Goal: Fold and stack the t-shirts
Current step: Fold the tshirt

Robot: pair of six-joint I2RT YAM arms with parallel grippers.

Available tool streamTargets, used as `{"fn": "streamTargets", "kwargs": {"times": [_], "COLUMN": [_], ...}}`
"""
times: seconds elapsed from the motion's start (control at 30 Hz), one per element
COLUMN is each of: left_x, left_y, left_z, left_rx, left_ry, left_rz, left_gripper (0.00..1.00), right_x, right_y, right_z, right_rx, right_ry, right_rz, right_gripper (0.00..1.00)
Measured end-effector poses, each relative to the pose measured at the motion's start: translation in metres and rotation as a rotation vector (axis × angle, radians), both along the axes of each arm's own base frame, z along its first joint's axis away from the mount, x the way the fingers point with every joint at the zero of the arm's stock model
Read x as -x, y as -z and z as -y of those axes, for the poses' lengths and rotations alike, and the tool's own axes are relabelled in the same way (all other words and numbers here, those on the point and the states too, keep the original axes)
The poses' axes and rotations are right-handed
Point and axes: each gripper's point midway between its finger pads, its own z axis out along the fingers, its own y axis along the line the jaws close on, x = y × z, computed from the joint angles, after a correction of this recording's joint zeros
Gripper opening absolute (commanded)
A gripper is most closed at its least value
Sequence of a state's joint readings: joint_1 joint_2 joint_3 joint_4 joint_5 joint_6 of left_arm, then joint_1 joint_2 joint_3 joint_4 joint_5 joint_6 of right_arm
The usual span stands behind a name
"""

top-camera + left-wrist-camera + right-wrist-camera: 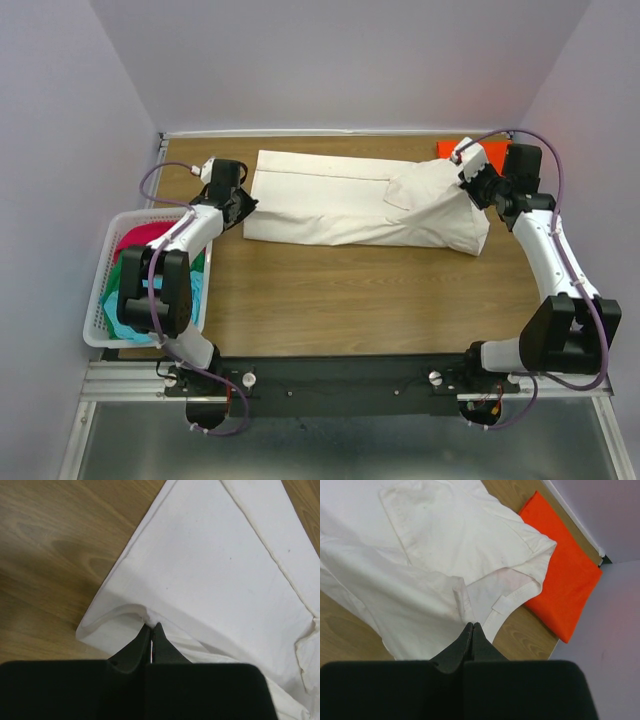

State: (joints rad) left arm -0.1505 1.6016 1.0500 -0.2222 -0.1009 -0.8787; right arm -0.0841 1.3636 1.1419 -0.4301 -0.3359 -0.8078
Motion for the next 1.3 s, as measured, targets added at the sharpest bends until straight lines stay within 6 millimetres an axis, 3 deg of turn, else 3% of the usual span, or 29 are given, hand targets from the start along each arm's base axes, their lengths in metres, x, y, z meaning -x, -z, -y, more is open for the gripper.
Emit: {"fn": "streamTargets", "kwargs": {"times": [0.23,0.47,0.97,1.3], "left_x": [-0.022,-0.038,-0.064,-0.072], "left_y": [0.004,-0.002,0.013,0.020], "left_z": [0.003,0.005,0.004,-0.002], "left_rx": [-0.013,-0.019,-0.042,-0.069], "left_ry": [0.013,0.019,0.022,0.015], "left_rz": [-0.010,0.001,-0.042,-0.058], "left_gripper": [0.00,0.00,0.00,0.00], "right_x": [-0.021,-0.040,-0.074,-0.083], "right_y": [-0.008,-0.002,0.006,0.011], "right_z": [0.002,0.004,0.010,0.010], "right_rx": [-0.018,-0.029,-0.033,-0.045], "right_ry": [0.026,0.035,0.068,0.075], "right_rz": [0.033,0.029,0.025,0.018], "right_gripper": [0.01,0.01,0.01,0.01]}}
